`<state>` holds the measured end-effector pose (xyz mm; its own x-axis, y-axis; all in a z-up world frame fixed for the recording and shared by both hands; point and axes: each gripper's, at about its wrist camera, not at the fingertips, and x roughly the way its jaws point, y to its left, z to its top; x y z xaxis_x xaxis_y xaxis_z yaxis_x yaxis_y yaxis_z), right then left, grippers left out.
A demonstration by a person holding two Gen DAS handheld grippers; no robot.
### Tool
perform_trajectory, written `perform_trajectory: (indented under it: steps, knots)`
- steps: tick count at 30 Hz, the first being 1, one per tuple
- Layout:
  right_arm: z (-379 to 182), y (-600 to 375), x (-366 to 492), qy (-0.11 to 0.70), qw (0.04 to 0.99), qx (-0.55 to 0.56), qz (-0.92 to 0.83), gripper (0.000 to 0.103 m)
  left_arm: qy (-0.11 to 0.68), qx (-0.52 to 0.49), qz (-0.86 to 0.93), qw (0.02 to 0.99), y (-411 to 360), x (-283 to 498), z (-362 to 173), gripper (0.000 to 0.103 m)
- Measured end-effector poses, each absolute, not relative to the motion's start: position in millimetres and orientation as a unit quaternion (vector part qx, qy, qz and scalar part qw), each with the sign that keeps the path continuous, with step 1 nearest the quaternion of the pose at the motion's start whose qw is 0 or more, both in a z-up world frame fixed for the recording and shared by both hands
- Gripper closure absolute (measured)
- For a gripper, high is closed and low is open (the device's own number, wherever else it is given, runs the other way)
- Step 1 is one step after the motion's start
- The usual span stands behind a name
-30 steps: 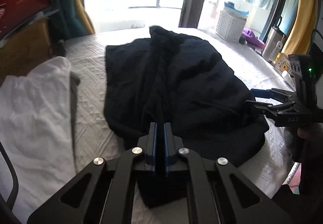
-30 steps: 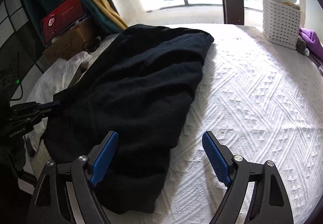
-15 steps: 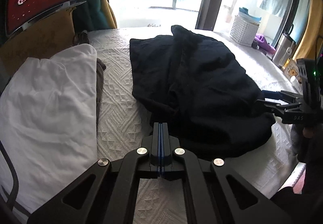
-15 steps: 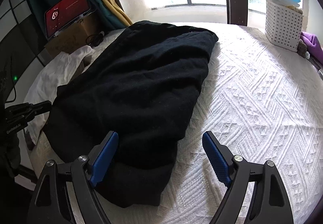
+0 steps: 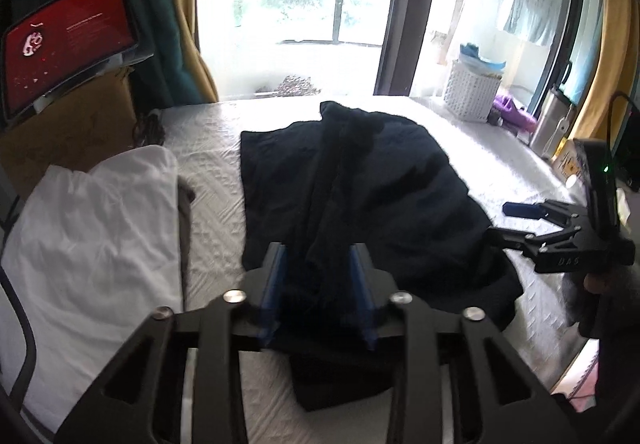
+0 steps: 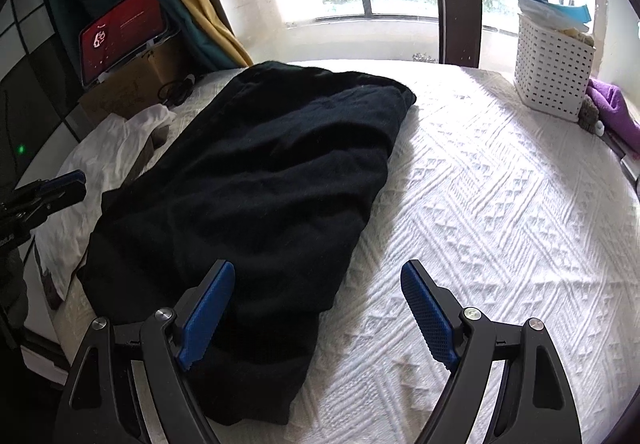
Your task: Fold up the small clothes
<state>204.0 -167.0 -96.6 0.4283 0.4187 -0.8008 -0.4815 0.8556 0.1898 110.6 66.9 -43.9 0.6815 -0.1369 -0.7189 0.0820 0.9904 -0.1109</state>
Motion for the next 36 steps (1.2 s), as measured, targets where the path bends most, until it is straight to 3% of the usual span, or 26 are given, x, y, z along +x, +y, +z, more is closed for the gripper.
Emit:
perform_trajectory:
  steps: [11,13,15,23,33,36]
  knots:
    - [-99,-181,224,0.467,0.847,-0.028,0.253,0.017,0.399,-0.013,-0.073,0.914,50,139,-51,0.068]
    - [-100,-184,228,0.467,0.847,-0.025,0.251,0.017,0.401,-0.016,-0.072,0.913,52,145,-53,0.056]
    - [-100,-187,233,0.468,0.848,-0.023,0.249,0.017,0.404,-0.024,-0.071,0.912,53,150,-55,0.032]
    - [-110,-194,259,0.468,0.851,-0.005,0.237,0.017,0.445,-0.043,-0.055,0.893,70,178,-77,0.029]
    - [-119,-203,293,0.468,0.854,0.010,0.228,0.017,0.454,-0.128,-0.026,0.881,128,201,-95,0.012]
    - [-118,-205,299,0.461,0.858,0.019,0.225,0.017,0.465,-0.140,-0.038,0.874,133,213,-102,0.012]
